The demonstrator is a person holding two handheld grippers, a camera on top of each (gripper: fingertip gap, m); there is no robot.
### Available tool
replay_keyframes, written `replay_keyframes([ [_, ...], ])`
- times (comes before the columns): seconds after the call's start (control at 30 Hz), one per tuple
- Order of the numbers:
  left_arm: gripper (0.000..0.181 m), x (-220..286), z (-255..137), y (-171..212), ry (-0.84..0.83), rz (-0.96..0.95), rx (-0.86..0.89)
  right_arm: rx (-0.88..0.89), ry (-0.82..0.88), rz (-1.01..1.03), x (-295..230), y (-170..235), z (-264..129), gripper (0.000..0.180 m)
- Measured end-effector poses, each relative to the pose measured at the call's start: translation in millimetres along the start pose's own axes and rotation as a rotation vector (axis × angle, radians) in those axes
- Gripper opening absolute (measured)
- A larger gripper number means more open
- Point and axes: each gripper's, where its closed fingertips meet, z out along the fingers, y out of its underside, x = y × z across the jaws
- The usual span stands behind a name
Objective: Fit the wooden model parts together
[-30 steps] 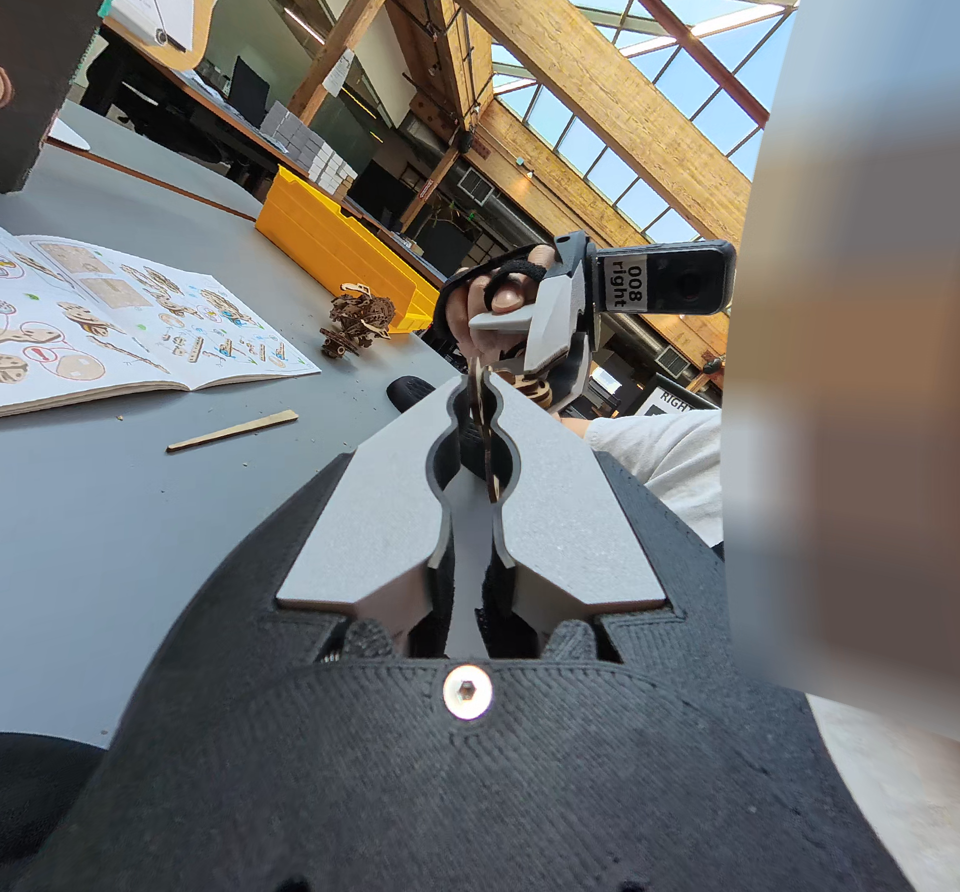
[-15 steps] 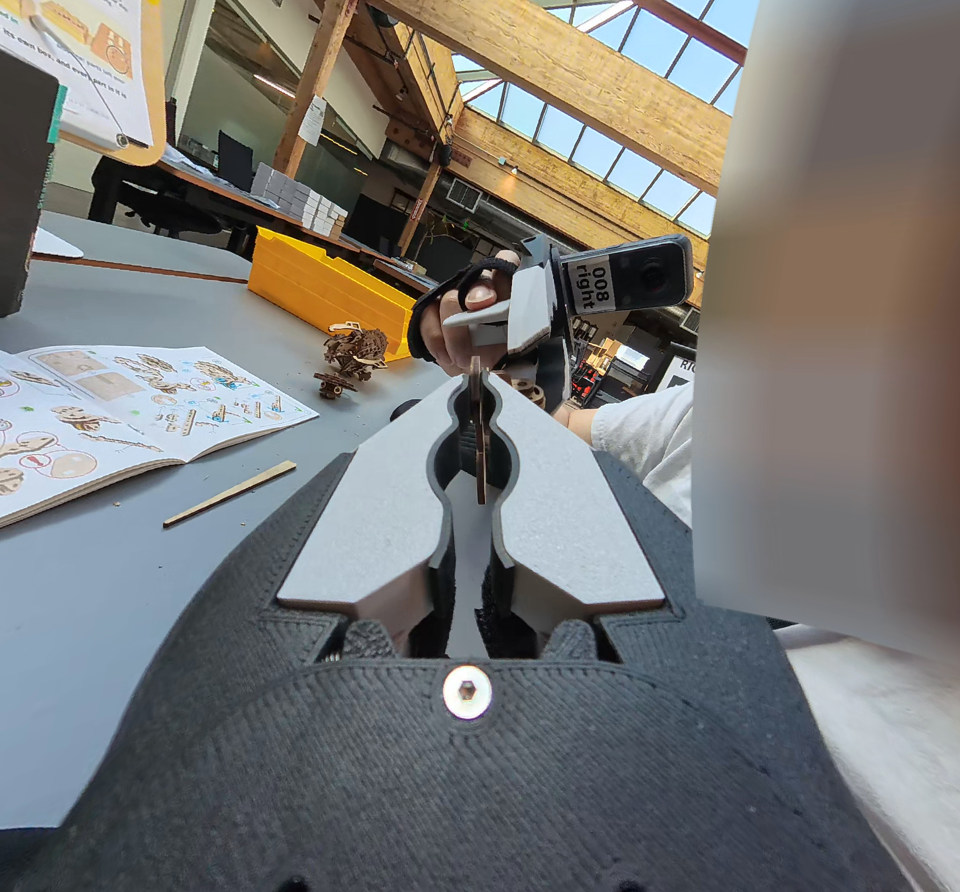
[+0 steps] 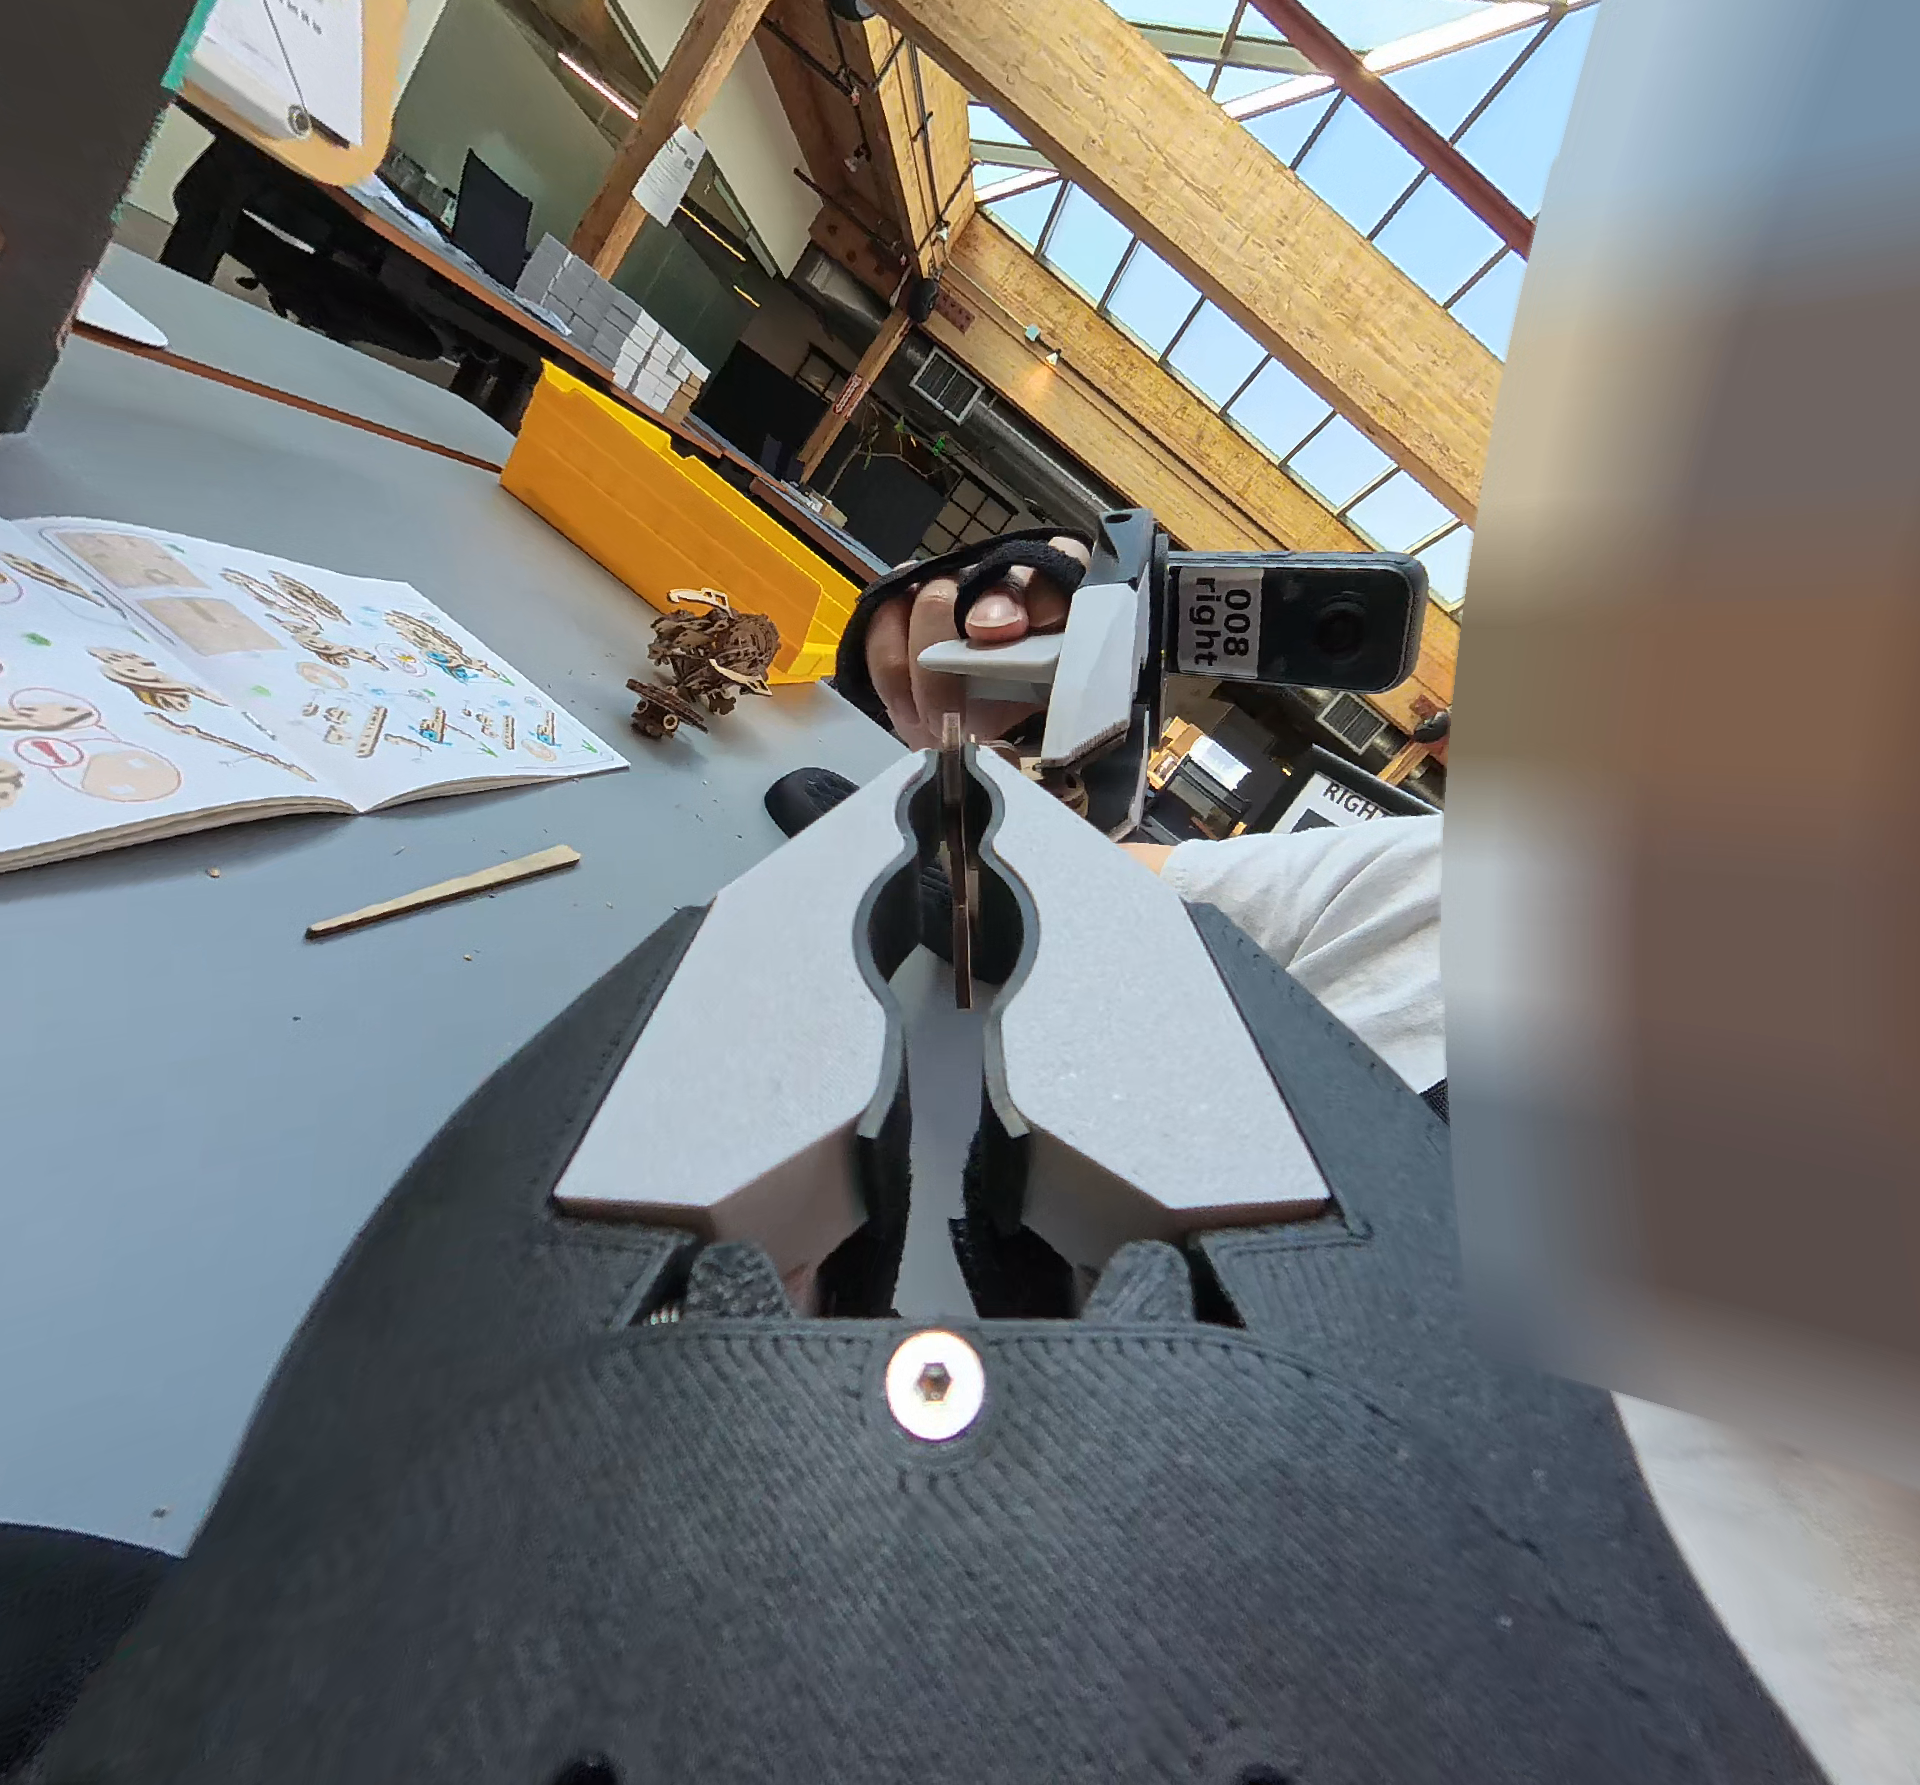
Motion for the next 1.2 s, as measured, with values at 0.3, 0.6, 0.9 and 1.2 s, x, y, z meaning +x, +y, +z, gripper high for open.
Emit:
replay_keyframes([
  [0.3, 0.0, -13.9, -2.0, 8.2, -0.023, -0.1, -0.038, -0.029, -0.085, 0.135, -5.1, 16.7, 4.2, 0.017],
  [0.6, 0.0, -20.0, -2.4, 13.7, -0.001, -0.192, -0.06, -0.04, -0.081, 0.102, -7.4, 19.4, 5.3, 0.016],
  [0.9, 0.01, -20.9, -1.5, 14.1, -0.001, -0.187, -0.072, -0.046, -0.091, 0.161, -4.5, 19.1, 3.5, 0.014],
  [1.2, 0.024, -13.9, -13.7, 0.9, -0.114, 0.12, -0.095, -0.04, -0.089, 0.194, -1.8, 24.0, 4.4, 0.014],
])
